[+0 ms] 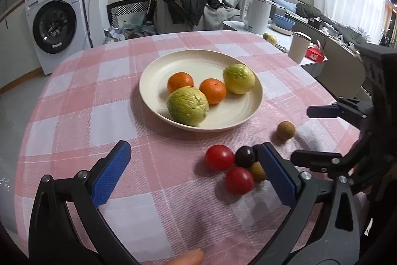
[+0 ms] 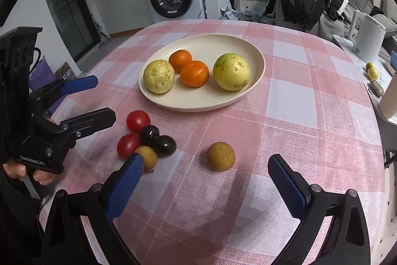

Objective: Organize fruits
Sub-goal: 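Move the open right tool toward the small brown fruit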

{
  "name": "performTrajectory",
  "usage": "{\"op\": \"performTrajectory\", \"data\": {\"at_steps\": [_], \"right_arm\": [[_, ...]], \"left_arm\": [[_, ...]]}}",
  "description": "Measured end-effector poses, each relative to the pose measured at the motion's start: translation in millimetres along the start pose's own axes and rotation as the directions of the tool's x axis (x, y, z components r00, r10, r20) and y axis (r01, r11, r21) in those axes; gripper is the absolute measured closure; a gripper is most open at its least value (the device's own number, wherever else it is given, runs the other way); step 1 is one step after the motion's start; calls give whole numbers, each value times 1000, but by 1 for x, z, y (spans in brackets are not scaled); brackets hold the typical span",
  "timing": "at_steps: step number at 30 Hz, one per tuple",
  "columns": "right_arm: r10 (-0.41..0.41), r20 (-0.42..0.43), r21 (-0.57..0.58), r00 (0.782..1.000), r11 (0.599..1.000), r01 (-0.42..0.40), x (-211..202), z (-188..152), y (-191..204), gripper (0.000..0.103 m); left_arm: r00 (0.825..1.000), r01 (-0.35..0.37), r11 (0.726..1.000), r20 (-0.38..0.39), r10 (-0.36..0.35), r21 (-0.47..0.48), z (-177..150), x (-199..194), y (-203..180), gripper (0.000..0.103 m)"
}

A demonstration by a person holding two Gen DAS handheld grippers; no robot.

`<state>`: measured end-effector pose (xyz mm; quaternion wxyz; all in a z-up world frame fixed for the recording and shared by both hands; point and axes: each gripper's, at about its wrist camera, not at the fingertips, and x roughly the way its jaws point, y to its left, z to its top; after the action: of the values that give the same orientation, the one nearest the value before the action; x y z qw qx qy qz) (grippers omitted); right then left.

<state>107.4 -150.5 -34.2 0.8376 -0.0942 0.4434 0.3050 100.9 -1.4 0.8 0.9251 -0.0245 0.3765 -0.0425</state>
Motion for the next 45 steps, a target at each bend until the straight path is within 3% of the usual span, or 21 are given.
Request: {"op": "performTrajectory", "data": {"at_steps": [4, 12, 25, 40, 44, 45], "right_arm": [[9, -7, 9, 1000, 1000, -9, 3, -2, -2, 2], [25, -5, 24, 1000, 999, -25, 10, -3, -5, 17], [21, -13, 41, 1000, 999, -21, 18, -3, -9, 33], [30, -18, 40, 999, 999, -29, 25, -6, -9, 36], [4, -10, 32, 1000, 999, -4, 25, -5, -7, 59], [-6, -7, 33, 1000, 999, 7, 25, -5, -8, 60]], "left_arm": [[1000, -16, 1000, -9, 16, 26, -1, 0, -5, 1], [999, -33, 995, -38, 36, 99, -5, 4, -19, 1], [996, 8, 992, -88, 3, 129, -10, 11, -24, 1], [992, 18, 991, -123, -1, 136, -14, 17, -23, 1], [992, 17, 991, -123, -1, 136, -14, 17, -23, 1], [992, 16, 991, -123, 0, 134, -14, 17, -23, 1]]}}
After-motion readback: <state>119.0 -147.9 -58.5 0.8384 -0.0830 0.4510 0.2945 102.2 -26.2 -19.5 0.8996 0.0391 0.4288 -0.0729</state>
